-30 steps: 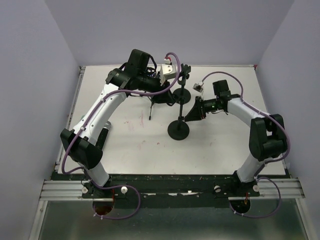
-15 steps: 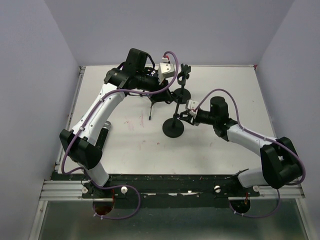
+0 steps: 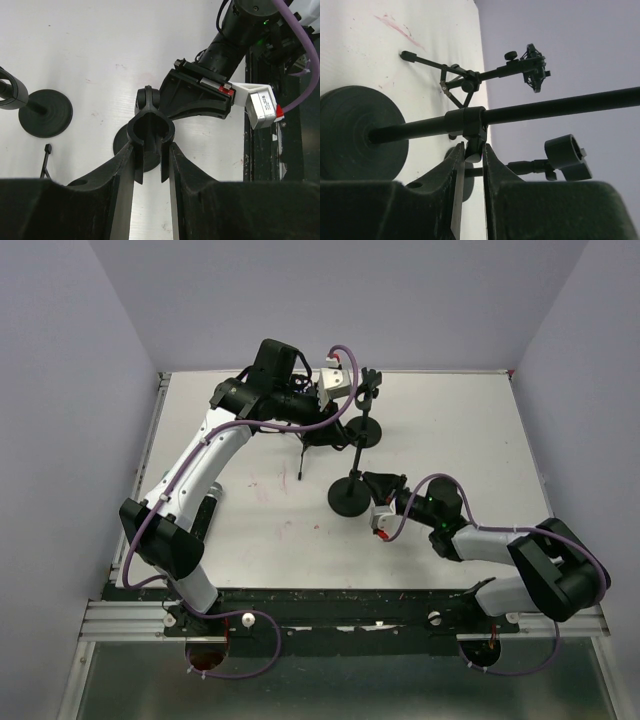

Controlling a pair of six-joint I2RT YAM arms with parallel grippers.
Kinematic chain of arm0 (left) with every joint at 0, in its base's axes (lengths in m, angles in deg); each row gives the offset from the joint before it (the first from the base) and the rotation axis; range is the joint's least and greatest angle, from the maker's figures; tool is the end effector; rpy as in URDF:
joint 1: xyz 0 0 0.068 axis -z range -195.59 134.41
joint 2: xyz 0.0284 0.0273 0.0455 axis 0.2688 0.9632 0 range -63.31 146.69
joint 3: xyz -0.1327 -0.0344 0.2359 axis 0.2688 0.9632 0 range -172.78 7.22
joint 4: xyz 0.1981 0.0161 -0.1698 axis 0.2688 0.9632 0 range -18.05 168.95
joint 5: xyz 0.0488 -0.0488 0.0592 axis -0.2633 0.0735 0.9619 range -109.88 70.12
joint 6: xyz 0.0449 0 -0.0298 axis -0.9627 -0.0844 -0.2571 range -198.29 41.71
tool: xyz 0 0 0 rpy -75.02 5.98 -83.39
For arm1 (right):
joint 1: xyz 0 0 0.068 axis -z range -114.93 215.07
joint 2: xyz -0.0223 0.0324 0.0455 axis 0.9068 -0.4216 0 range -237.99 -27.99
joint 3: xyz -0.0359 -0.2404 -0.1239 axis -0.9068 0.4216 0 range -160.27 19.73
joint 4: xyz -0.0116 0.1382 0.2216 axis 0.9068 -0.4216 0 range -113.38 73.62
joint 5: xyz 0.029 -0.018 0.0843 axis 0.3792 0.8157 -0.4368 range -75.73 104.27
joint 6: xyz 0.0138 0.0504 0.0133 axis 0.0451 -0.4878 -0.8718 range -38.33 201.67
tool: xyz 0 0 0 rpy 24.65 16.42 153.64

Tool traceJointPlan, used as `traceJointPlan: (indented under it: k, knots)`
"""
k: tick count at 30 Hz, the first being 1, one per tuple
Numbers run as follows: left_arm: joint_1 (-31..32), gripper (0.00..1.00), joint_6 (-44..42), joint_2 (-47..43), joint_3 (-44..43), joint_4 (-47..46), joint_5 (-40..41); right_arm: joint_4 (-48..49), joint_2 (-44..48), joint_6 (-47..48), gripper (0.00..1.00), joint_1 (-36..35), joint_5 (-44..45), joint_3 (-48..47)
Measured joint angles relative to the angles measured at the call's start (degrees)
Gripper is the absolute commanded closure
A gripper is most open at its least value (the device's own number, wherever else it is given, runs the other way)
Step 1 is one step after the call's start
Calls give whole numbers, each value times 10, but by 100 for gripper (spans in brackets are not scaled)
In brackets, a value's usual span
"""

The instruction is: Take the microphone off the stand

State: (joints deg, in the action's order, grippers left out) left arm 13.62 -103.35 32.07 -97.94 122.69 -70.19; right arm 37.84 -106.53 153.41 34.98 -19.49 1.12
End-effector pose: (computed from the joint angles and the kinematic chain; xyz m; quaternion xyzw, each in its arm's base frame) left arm 0.2913 -0.1943 0.4138 0.5326 0.6524 -0.4001 0.3615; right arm 0.2024 0.1400 0.1800 -0.6736 0.2960 -0.0271 0.6767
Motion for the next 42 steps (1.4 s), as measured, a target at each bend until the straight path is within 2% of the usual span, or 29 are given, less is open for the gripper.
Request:
traceJointPlan:
  k: [3, 6, 18, 25, 42]
  knots:
    - [1, 64, 0, 0, 1, 0, -3, 56, -18, 35, 99, -4, 3, 21]
    - [1, 64, 0, 0, 1, 0, -3, 69, -23, 51, 99, -6, 6, 25]
    - [1, 64, 0, 0, 2, 0, -8, 69, -24, 124, 99, -8, 9, 31]
    - [1, 64, 0, 0, 6, -1, -12, 34, -9, 186, 99, -8, 7, 32]
    - [1, 64, 0, -2, 17, -3, -14, 27, -6, 197, 99, -9, 7, 32]
